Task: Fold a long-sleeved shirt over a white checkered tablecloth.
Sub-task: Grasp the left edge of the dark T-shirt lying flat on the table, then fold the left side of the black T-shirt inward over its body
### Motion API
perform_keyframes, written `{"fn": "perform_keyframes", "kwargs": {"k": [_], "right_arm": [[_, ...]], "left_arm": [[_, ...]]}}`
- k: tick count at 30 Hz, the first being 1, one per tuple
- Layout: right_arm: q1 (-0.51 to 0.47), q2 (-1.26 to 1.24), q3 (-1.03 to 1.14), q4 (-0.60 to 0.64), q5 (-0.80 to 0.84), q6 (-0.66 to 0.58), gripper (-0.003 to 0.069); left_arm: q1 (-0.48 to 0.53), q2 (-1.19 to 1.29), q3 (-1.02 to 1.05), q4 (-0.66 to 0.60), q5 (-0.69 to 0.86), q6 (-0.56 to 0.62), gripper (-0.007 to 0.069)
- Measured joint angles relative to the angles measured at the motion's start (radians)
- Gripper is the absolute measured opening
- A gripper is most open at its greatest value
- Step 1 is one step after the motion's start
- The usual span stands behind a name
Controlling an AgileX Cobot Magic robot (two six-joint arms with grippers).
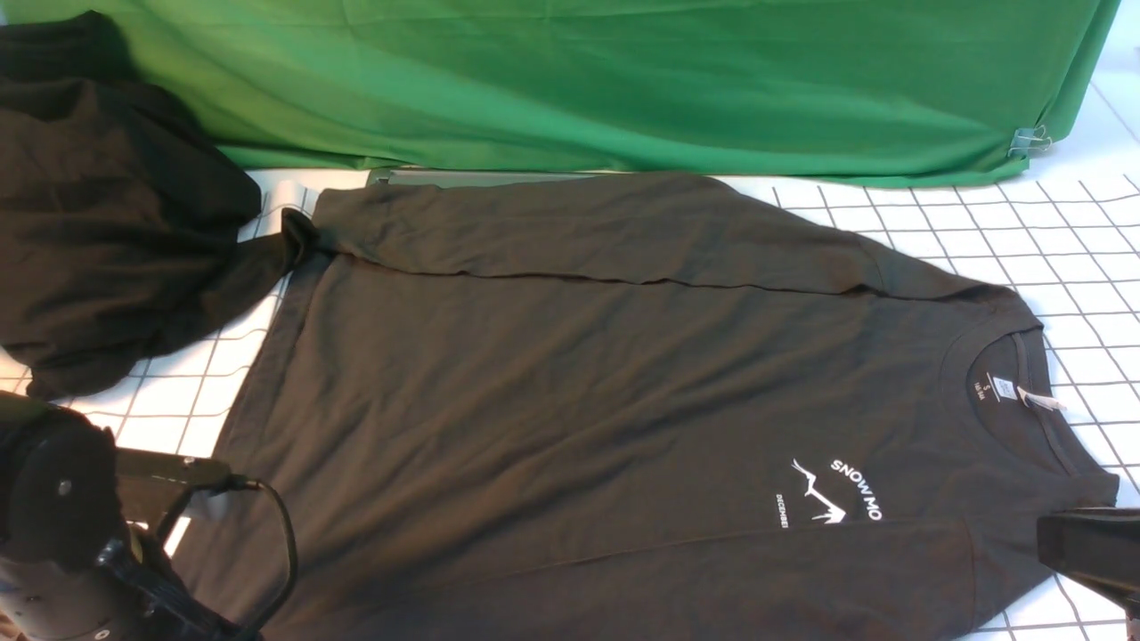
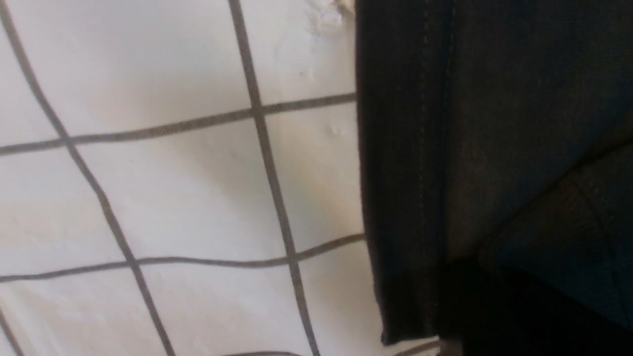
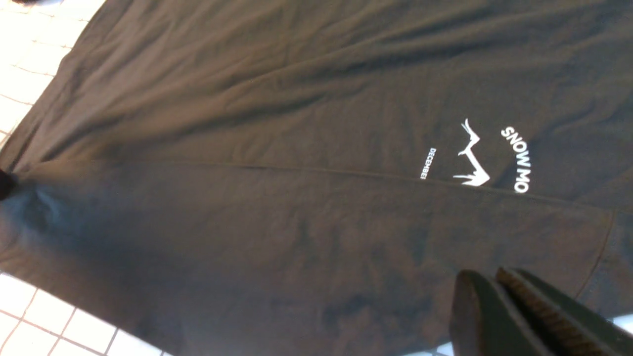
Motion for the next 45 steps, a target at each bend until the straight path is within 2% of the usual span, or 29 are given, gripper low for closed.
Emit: {"fn": "perform_keyframes", "kwargs": {"k": [5,7,10,14,18,26,34,39,45], "right_arm": [[0.0,0.0,0.0,0.001,-0.01,0.0,0.0038],[0.0,0.0,0.0,0.001,-0.02,0.0,0.0041],[0.0,0.0,0.0,0.001,-0.031,-0.001,0.0043],[0.0,0.0,0.0,0.001,-0.04,-0.001,0.0048],[0.0,0.0,0.0,0.002,-0.052,-0.001,0.005],[0.0,0.0,0.0,0.012,-0.085,-0.005,0.005],[0.0,0.046,-0.027,0.044,0.068,-0.05,0.0052],[0.0,0.112,-0.136,0.043,0.259,-0.056,0.0043],[0.014,0.2,-0.193,0.042,0.326,-0.083,0.0035]], "left_arm": [[0.0,0.002,-0.07,-0.025,0.118,0.035,0.0013],[0.0,-0.006,-0.139,-0.079,0.216,0.087,0.0013],[0.0,-0.046,-0.211,-0.145,0.269,0.133,0.0013],[0.0,-0.079,-0.243,-0.158,0.285,0.149,0.0013],[0.0,-0.085,-0.298,-0.108,0.284,0.149,0.0013],[0.0,-0.064,-0.558,-0.054,0.193,0.149,0.0013],[0.009,0.163,-0.848,0.04,0.194,0.149,0.0013],[0.056,0.356,-0.984,0.001,0.205,0.149,0.0013],[0.067,0.513,-1.076,0.001,0.209,0.149,0.0013]]}}
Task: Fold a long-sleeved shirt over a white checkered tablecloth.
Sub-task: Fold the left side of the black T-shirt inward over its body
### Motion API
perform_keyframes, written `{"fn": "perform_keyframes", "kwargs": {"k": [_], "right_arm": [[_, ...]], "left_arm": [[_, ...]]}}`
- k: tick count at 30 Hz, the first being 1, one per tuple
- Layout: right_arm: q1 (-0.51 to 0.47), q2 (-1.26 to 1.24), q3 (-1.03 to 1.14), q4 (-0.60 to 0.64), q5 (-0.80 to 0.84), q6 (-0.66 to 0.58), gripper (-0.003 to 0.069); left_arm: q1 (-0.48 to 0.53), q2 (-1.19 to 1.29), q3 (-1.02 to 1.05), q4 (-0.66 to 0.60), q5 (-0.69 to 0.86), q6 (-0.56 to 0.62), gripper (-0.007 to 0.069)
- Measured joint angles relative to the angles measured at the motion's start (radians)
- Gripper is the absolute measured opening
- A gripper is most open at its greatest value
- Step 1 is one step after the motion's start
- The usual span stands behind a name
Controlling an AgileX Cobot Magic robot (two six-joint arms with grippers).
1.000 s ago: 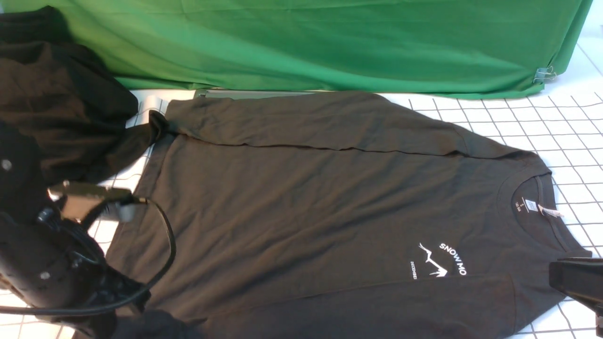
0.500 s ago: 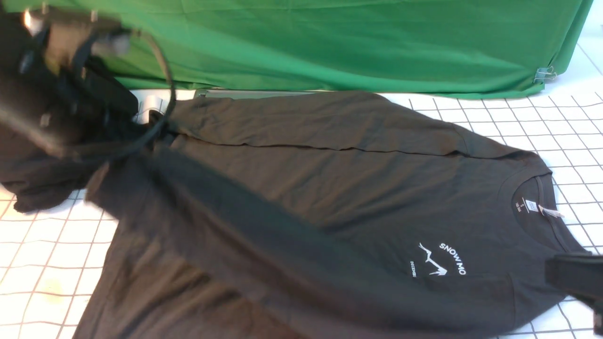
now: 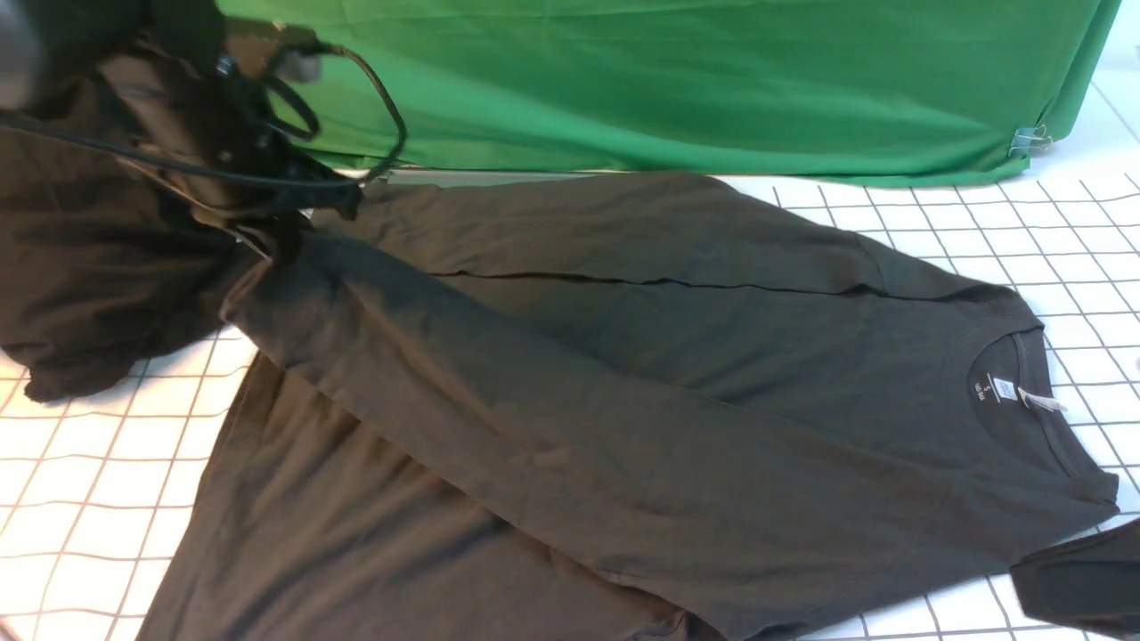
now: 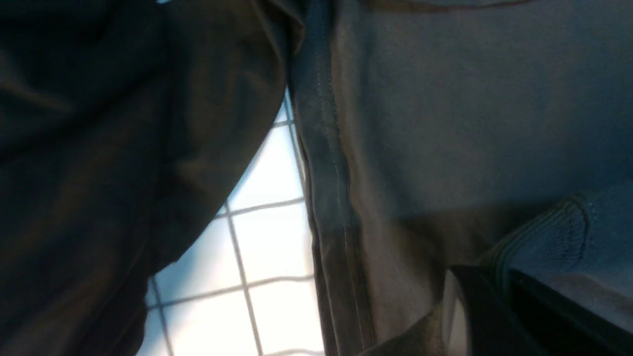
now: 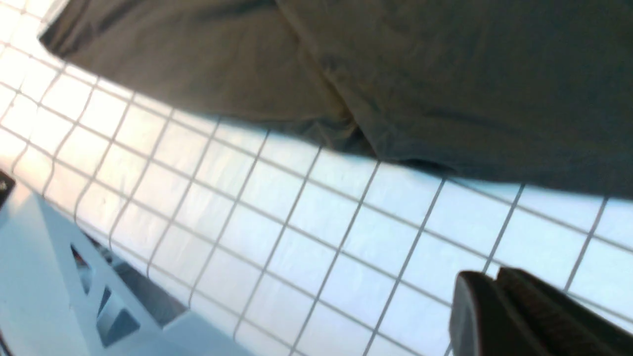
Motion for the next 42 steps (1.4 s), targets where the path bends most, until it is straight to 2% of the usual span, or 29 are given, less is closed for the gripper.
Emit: {"fn": "perform_keyframes", "kwargs": {"k": [1,5,8,9,12,15,16,19,27,33,36,38,40,42], "right_arm": [[0.0,0.004,0.0,0.0,0.0,0.0,0.0035],[0.115,0.113,-0.005,-0.021,-0.023,0.004,0.0036],[0.208,0.184,-0.005,-0.076,-0.083,0.055,0.0055],[0.27,0.229,-0.005,-0.121,-0.135,0.095,0.0083],[0.372,0.334,-0.005,-0.208,-0.24,0.145,0.0197],[0.425,0.421,-0.005,-0.244,-0.321,0.162,0.0293],[0.438,0.464,-0.005,-0.25,-0.352,0.164,0.0321],[0.452,0.555,-0.005,-0.256,-0.432,0.173,0.0346],[0.453,0.721,-0.005,-0.265,-0.606,0.196,0.0355],[0.453,0.769,-0.006,-0.265,-0.695,0.203,0.0354],[0.453,0.779,-0.01,-0.265,-0.713,0.209,0.0332],[0.453,0.783,-0.014,-0.266,-0.718,0.211,0.0232],[0.453,0.783,-0.015,-0.266,-0.715,0.211,0.0098],[0.453,0.781,-0.015,-0.267,-0.707,0.211,0.0059]], "left_arm": [[0.0,0.008,-0.001,0.0,0.0,0.0,0.0013],[0.0,0.067,-0.01,0.082,-0.001,-0.039,0.0013],[0.0,0.079,-0.01,0.13,-0.003,-0.054,0.0013],[0.0,0.081,-0.01,0.138,-0.008,-0.056,0.0013],[0.0,0.081,-0.012,0.144,-0.03,-0.058,0.0013],[0.0,0.081,-0.012,0.132,-0.044,-0.06,0.0013],[0.0,0.081,-0.012,0.13,-0.049,-0.06,0.0013],[0.004,0.081,-0.012,0.126,-0.069,-0.081,0.0013],[0.025,0.081,-0.012,0.123,-0.095,-0.127,0.0013],[0.025,0.081,-0.013,0.116,-0.102,-0.128,0.0013],[0.025,0.081,-0.013,0.107,-0.102,-0.128,0.0013],[0.025,0.081,-0.013,0.103,-0.105,-0.129,0.0013],[0.025,0.081,-0.013,0.103,-0.105,-0.129,0.0013],[0.025,0.081,-0.013,0.102,-0.103,-0.129,0.0013]]}}
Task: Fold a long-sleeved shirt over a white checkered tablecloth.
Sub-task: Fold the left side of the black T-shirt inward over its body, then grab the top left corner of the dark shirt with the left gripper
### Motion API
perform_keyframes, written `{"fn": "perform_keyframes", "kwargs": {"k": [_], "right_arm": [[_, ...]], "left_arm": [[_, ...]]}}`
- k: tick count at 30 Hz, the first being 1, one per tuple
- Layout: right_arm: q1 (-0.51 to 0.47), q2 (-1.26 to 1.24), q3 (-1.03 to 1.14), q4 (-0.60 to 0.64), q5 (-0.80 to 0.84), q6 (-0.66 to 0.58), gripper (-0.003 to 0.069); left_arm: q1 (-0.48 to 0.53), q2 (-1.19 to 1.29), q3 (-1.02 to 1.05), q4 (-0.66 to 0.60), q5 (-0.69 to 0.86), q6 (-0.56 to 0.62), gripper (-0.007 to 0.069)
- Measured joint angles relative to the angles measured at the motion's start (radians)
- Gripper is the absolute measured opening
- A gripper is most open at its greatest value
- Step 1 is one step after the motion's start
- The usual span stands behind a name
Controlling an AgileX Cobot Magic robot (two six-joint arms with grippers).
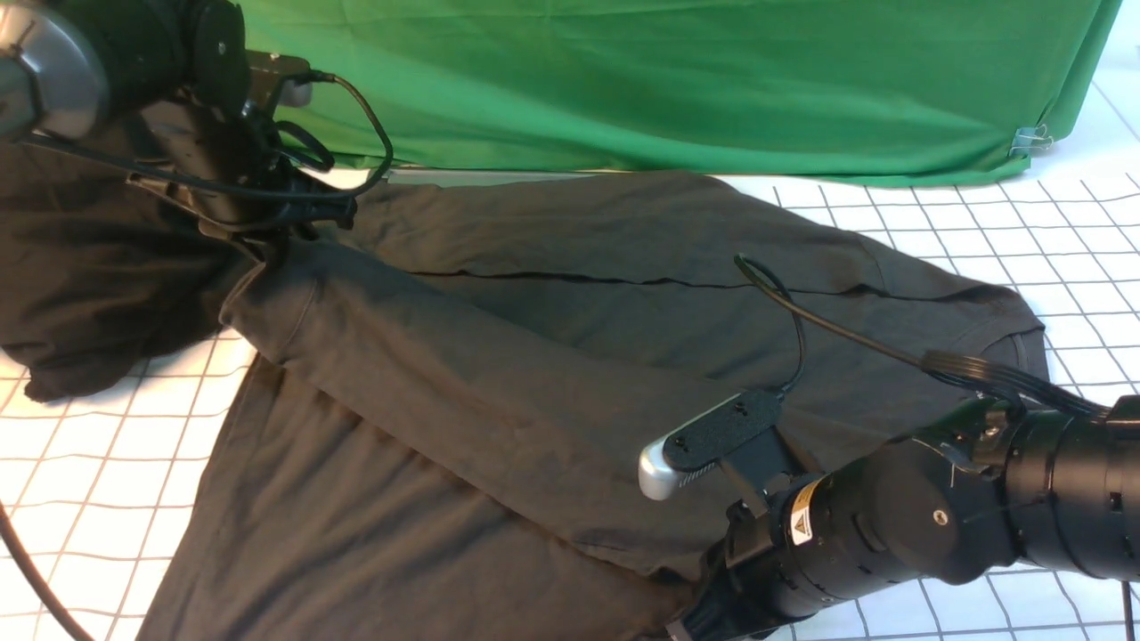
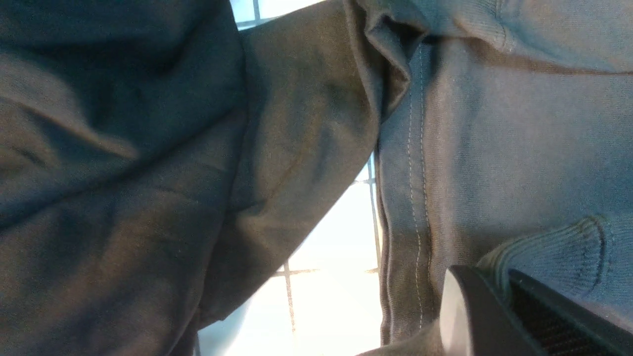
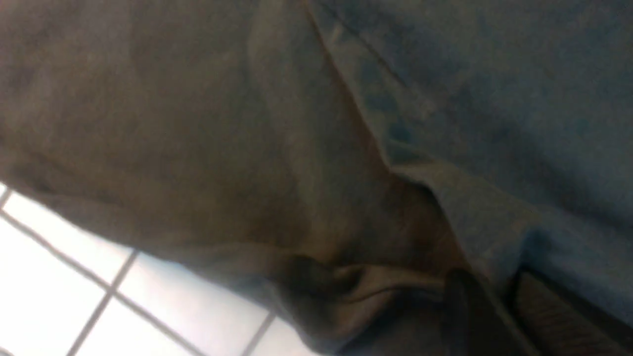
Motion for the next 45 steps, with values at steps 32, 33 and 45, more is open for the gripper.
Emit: {"fn": "perform_keyframes", "kwargs": {"k": [32,33,45], "right_arm": [[0.091,-0.228,0.169,0.001,0.225,0.141,0.006],[0.091,-0.228,0.169,0.001,0.228,0.141,0.0064],[0.091,-0.272,0.113,-0.007,0.392,0.135,0.0295]], "left_arm": [[-0.001,0.0,0.0,-0.144,0.173,0.104,0.0026],[-0.001,0.0,0.0,-0.144,0.171,0.104,0.0026],[-0.001,0.0,-0.066,-0.079,0.231,0.037,0.0396]]}}
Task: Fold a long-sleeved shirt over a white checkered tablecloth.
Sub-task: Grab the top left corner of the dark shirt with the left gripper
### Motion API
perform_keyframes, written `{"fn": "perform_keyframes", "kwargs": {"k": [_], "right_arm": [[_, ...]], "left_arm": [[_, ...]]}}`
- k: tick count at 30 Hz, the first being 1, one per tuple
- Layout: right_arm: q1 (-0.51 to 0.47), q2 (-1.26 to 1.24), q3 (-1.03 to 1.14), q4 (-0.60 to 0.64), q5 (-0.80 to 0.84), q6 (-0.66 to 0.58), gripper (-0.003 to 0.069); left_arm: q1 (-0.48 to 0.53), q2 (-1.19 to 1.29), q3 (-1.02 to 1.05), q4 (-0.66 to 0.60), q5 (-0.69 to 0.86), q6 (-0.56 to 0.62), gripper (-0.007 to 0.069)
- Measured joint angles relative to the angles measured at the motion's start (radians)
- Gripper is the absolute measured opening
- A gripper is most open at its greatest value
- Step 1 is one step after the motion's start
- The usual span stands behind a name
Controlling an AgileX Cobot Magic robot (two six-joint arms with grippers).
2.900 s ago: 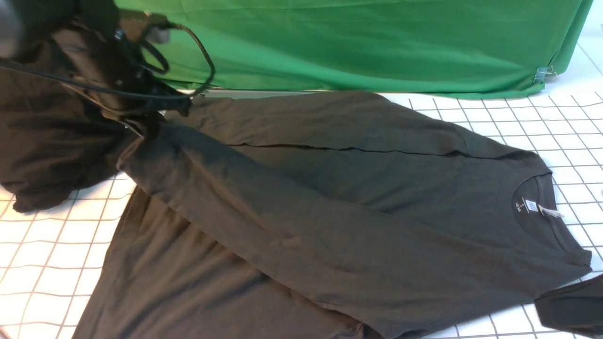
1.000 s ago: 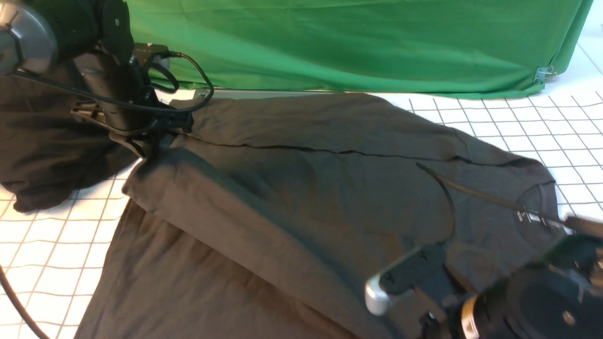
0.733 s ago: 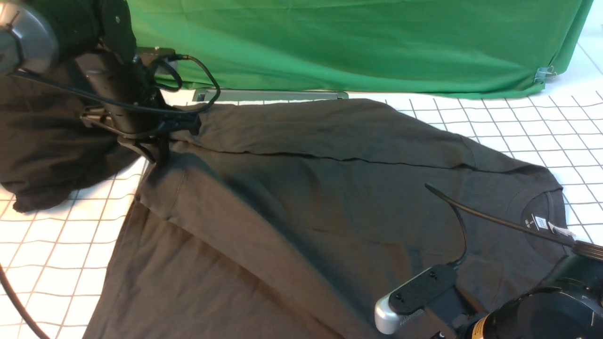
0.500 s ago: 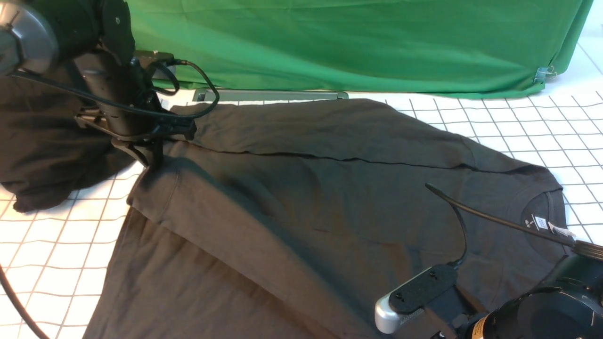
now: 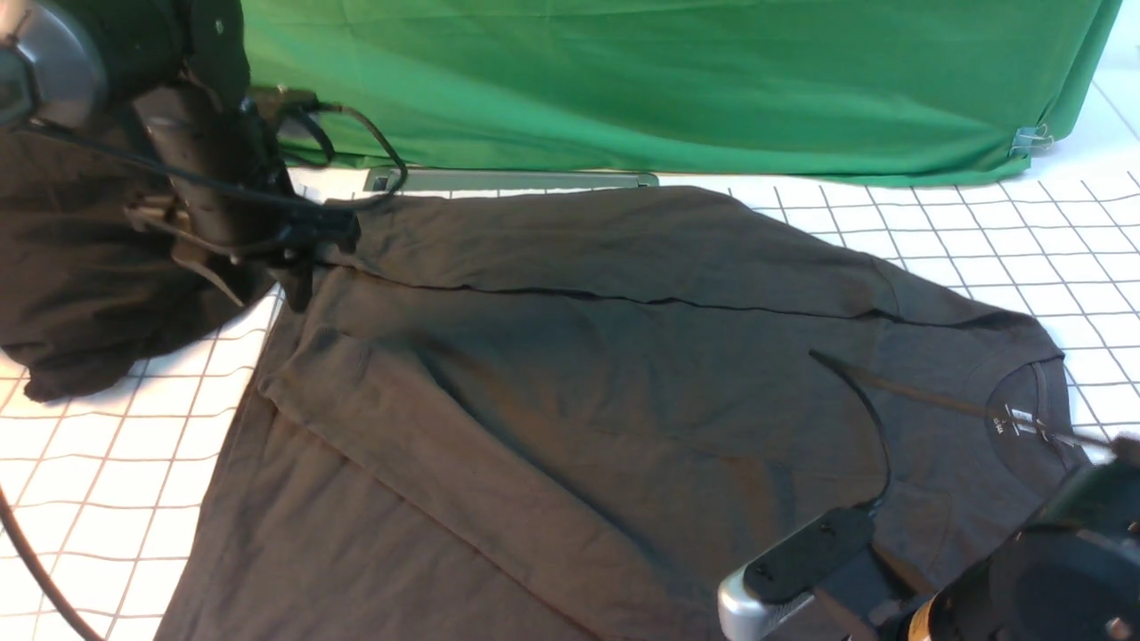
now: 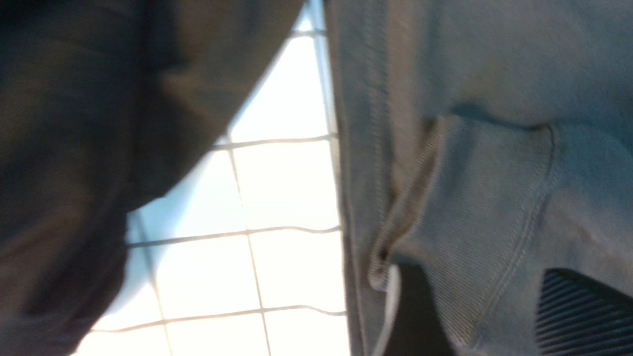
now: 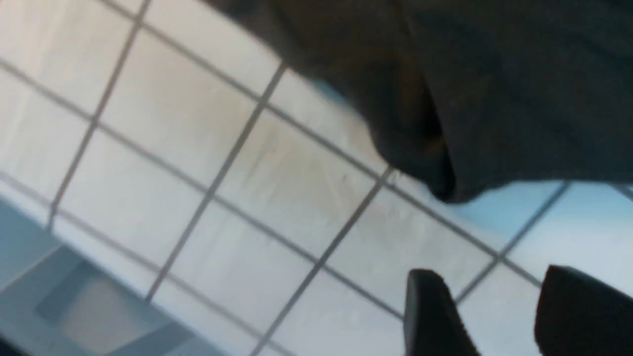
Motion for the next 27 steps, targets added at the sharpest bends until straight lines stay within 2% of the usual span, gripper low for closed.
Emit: {"fn": "perform_keyframes", "kwargs": {"k": [1,2,6,11,19,22,27], "right_arm": [[0.0,-0.007,-0.012,-0.004,0.015,0.0,0.0295],[0.0,-0.037,-0.043,-0.023,0.033,0.0,0.0297],[0.0,-0.119,-0.088,-0.071,0.012,0.003,0.0297],[0.0,-0.2,-0.095,-0.123,-0.048,0.04,0.0297],[0.0,-0.211,-0.095,-0.133,-0.06,0.077,0.0297],[0.0,-0.211,-0.095,-0.134,-0.061,0.083,0.0297],[0.0,-0.211,-0.095,-0.135,-0.062,0.1,0.0297]], "left_arm": [[0.0,0.0,-0.014,0.003,-0.002,-0.006,0.0408],[0.0,0.0,-0.051,0.007,-0.032,-0.01,0.0451],[0.008,0.006,-0.119,0.005,-0.136,-0.011,0.0468],[0.019,0.074,-0.155,-0.017,-0.197,-0.012,0.0409],[0.02,0.216,-0.155,-0.072,-0.171,-0.052,0.029],[0.021,0.244,-0.155,-0.043,-0.233,-0.064,0.0238],[0.055,0.265,-0.155,-0.049,-0.352,-0.077,0.0227]]}}
